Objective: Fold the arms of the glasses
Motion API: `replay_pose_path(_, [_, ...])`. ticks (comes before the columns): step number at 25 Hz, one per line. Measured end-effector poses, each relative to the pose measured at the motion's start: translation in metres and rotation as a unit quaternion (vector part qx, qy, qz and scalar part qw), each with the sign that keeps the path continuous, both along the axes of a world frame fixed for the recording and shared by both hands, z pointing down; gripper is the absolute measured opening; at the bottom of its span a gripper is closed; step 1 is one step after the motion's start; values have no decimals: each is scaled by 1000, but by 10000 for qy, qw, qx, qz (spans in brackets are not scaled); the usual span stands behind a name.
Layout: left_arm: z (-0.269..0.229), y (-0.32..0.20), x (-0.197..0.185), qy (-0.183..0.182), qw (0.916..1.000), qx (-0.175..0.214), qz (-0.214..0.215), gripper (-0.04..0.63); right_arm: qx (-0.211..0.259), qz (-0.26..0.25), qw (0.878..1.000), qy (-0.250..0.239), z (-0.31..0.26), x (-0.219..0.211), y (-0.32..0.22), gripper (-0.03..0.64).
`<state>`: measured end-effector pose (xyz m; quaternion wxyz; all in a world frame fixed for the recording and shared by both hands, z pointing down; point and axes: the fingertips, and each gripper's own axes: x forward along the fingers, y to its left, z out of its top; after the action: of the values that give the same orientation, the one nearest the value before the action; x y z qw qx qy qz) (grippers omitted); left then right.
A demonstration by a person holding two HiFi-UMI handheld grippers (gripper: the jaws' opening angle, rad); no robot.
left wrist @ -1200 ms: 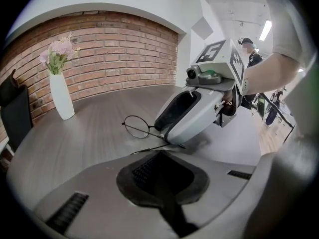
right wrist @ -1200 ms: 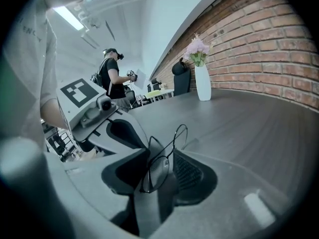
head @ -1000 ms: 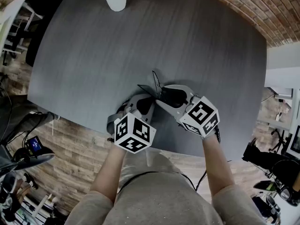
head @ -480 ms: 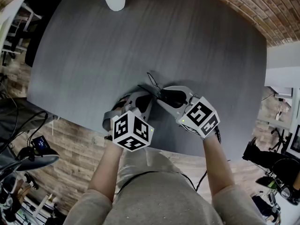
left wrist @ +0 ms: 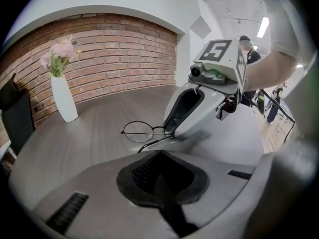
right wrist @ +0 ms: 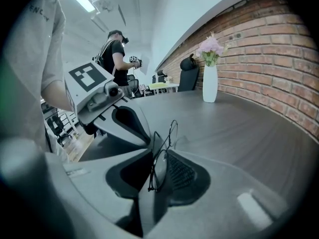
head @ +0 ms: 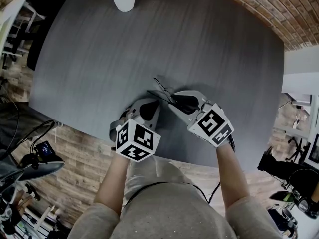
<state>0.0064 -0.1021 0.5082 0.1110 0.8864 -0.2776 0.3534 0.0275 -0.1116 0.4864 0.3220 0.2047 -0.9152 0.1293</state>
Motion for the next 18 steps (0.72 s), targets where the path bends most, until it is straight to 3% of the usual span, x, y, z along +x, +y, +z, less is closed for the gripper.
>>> replay_pose_path(5, [3, -17, -16, -131, 9987, -17, -501, -2, 120, -219, 9997, 34, 0, 0, 2, 92])
replay_pose_path(14, [4, -18, -8, -95, 9991, 37, -403, -2, 201, -425, 9986, 245, 4, -2, 3, 101])
replay_pose_path(18, [6, -15, -2, -95, 9996, 13, -273, -2, 526, -628, 9944, 675, 7, 0, 4, 95])
